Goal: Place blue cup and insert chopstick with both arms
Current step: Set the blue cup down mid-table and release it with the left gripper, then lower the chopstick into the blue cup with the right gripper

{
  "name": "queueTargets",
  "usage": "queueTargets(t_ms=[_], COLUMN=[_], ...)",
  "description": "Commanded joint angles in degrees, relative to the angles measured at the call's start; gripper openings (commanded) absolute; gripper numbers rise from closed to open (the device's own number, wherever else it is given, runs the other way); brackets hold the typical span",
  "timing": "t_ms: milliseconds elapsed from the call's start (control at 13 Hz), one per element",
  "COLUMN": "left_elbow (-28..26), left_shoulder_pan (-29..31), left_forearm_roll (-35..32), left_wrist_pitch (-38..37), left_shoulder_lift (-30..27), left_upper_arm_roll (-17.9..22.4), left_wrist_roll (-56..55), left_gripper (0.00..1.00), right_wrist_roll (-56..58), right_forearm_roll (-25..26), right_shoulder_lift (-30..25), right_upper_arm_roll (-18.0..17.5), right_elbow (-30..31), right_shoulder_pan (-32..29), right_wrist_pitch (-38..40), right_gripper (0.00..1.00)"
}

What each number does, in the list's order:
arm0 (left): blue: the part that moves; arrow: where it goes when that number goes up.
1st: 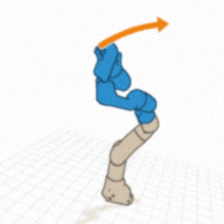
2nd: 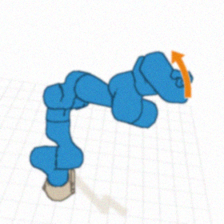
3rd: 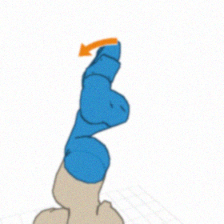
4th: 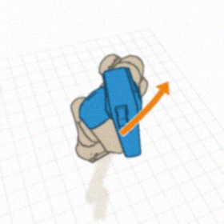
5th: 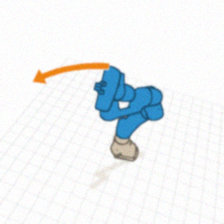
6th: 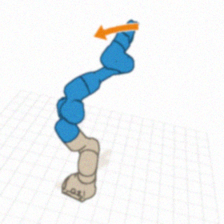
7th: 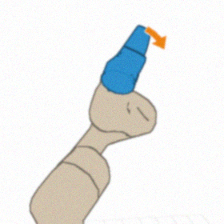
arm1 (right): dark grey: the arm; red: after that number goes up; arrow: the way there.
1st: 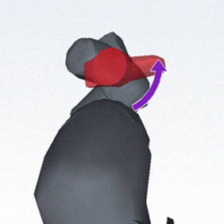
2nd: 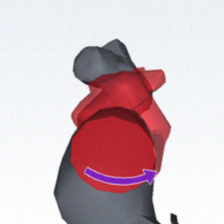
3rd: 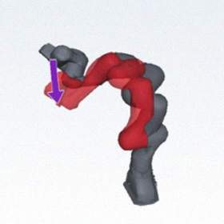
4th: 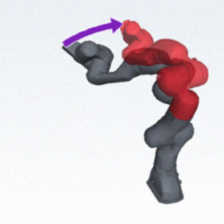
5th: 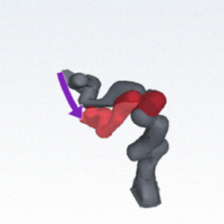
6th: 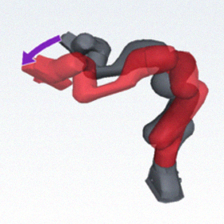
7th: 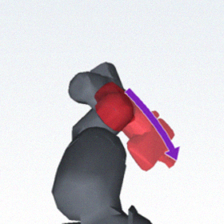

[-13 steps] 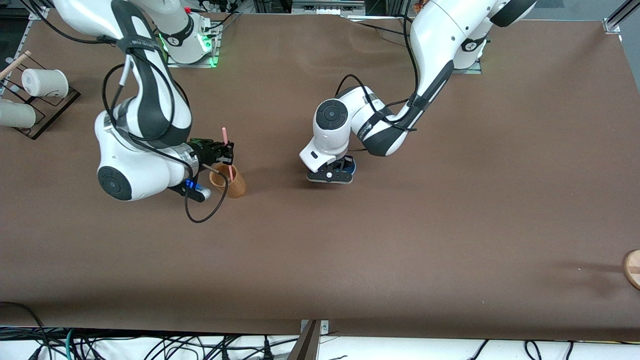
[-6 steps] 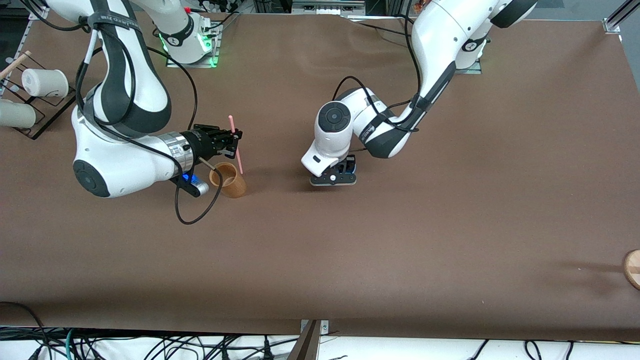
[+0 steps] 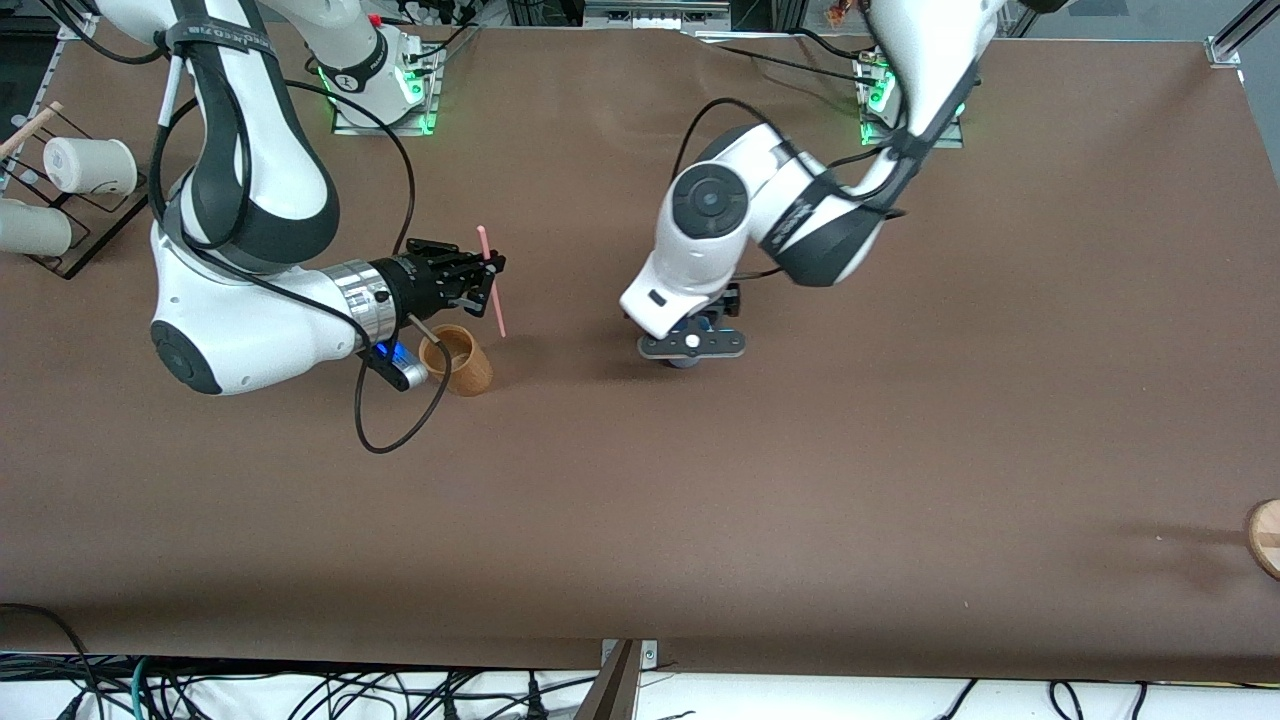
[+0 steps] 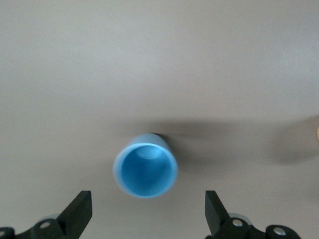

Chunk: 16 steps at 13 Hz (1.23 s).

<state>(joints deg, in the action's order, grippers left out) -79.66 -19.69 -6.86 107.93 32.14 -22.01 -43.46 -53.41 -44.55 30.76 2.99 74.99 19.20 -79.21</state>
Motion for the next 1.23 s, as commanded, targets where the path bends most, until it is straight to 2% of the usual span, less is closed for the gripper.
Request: queueTargets(t_ms=[0,231,385,615,692,846,1000,1154], left_elbow=[-1.5,-1.6,-1.6,-1.9,-2.4,-4.5,-10.0,-11.1], left_shoulder_pan=[7.8,14.8,17.1,18.4,19.1,20.7,20.7,20.3], left_forearm_roll=[1.8,2.5,3.2,7.7,7.7,7.7,7.6,8.1], left_wrist_pitch=[-6.6,-14.5,-18.4,-22.2,-23.6,-26.3,-26.4,-26.1], left_shoulder_lift=[-7.5,-15.4,-19.6,-23.3,-24.6,-26.8,-31.1,-31.6], left_upper_arm_roll=[-0.1,2.5,7.0,16.4,18.2,19.7,20.1,20.1], left_wrist_roll=[9.8,18.4,21.8,33.6,37.2,43.5,43.0,43.6], left_gripper=[1.00,1.00,1.00,1.00,1.00,1.00,1.00,1.00], right_wrist_roll=[-8.3,-17.1,-21.4,-24.8,-25.3,-25.5,-26.5,-26.6], right_forearm_roll=[-5.5,-9.1,-10.4,-11.4,-11.4,-11.5,-12.2,-12.4], right_shoulder_lift=[1.5,2.7,3.9,5.6,6.1,6.9,7.5,7.9], right_upper_arm_roll=[-0.3,-0.3,-0.4,-0.3,-0.4,-0.4,-0.4,-0.4], right_elbow=[-1.2,-1.3,-1.3,-1.2,-1.2,-1.2,-1.1,-0.9], right_shoulder_pan=[3.7,10.7,14.4,18.1,19.2,20.4,21.3,21.7], right_wrist_pitch=[-5.8,-18.4,-25.3,-31.5,-33.0,-35.3,-36.7,-37.2], right_gripper=[0.00,0.00,0.00,0.00,0.00,0.00,0.00,0.00])
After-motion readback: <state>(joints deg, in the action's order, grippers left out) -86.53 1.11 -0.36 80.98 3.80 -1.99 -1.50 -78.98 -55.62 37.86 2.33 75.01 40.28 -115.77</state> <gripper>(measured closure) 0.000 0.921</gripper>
